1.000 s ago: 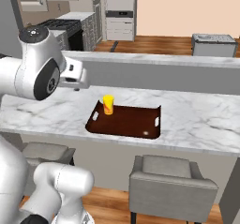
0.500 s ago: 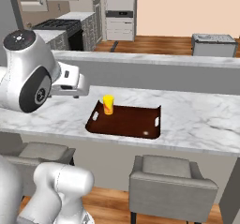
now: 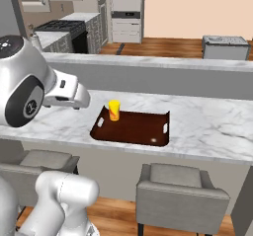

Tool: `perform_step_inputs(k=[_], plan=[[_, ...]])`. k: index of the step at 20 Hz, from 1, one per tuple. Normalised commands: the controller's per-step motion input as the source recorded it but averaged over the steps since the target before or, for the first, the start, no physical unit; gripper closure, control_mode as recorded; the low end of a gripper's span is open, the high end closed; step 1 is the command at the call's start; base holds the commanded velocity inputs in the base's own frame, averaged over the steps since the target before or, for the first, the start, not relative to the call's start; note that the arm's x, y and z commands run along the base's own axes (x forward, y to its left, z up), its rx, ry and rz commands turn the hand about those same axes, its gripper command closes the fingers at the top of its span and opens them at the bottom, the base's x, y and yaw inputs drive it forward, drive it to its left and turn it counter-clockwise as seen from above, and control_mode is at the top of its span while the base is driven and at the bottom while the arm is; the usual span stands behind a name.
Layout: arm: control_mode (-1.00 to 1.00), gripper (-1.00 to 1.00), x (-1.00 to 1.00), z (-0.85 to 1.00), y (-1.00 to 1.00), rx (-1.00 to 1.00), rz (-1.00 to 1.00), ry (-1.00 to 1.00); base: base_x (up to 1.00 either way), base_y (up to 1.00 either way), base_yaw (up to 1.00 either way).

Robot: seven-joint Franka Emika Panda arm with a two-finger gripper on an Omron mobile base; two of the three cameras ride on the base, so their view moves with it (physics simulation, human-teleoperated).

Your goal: There is a tray on the dining counter. Grab the cup, mug, and pitcher and place them on the tray. The pitcher may be placed next to the tray if it cannot fit the tray.

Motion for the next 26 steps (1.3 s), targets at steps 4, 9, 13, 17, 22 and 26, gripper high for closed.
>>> perform_step_inputs(k=[4, 9, 13, 17, 22, 26], plan=[[-1.00, -1.00, -0.19, 0.00, 0.00, 0.00, -0.12, 0.00, 0.00, 0.00, 0.00], [-1.00, -1.00, -0.06, 0.00, 0.00, 0.00, -0.06, 0.00, 0.00, 0.00, 0.00], [1.00, -1.00, 0.00, 0.00, -0.02, 0.00, 0.00, 0.00, 0.00, 0.00, 0.01], [1.00, -1.00, 0.00, 0.00, 0.00, 0.00, 0.00, 0.00, -0.40, -0.30, 0.00], [1.00, -1.00, 0.00, 0.00, 0.00, 0.00, 0.00, 0.00, -0.90, -0.97, 0.00], [1.00, -1.00, 0.00, 0.00, 0.00, 0.00, 0.00, 0.00, -0.40, -1.00, 0.00]])
